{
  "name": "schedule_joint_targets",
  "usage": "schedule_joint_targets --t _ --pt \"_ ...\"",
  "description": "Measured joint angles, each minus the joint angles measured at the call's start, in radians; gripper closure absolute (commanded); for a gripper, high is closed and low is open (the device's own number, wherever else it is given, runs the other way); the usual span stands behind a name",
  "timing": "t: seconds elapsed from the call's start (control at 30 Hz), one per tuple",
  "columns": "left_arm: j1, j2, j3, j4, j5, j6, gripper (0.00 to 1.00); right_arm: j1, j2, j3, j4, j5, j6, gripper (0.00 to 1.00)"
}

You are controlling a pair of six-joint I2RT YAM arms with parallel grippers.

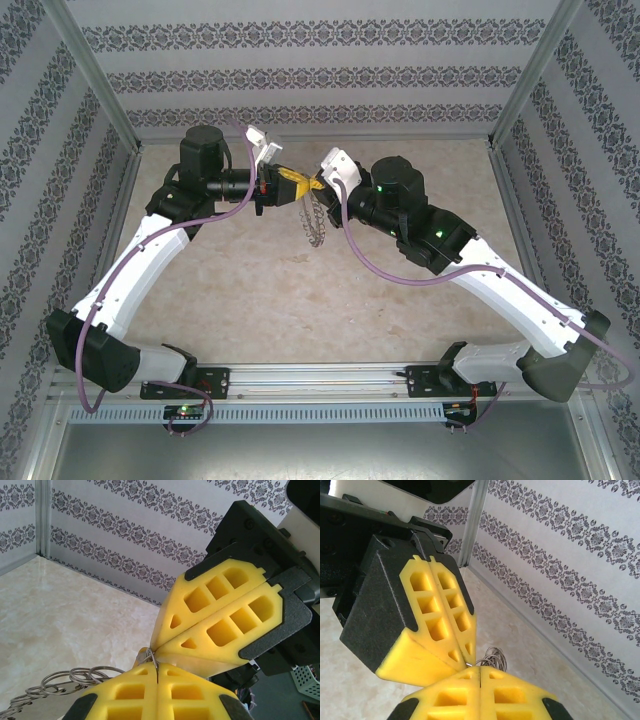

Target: Put the keys on the keyring

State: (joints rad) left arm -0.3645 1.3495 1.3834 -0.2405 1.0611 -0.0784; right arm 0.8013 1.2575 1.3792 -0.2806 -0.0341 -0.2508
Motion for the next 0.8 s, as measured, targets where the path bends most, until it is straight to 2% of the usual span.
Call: schedule_joint_targets --t 0.8 --pt "0.000 0.000 -0.001 0.002 -0.005 0.000 1.00 0.008 0.000 0.002 0.001 0.037 -0.007 1.00"
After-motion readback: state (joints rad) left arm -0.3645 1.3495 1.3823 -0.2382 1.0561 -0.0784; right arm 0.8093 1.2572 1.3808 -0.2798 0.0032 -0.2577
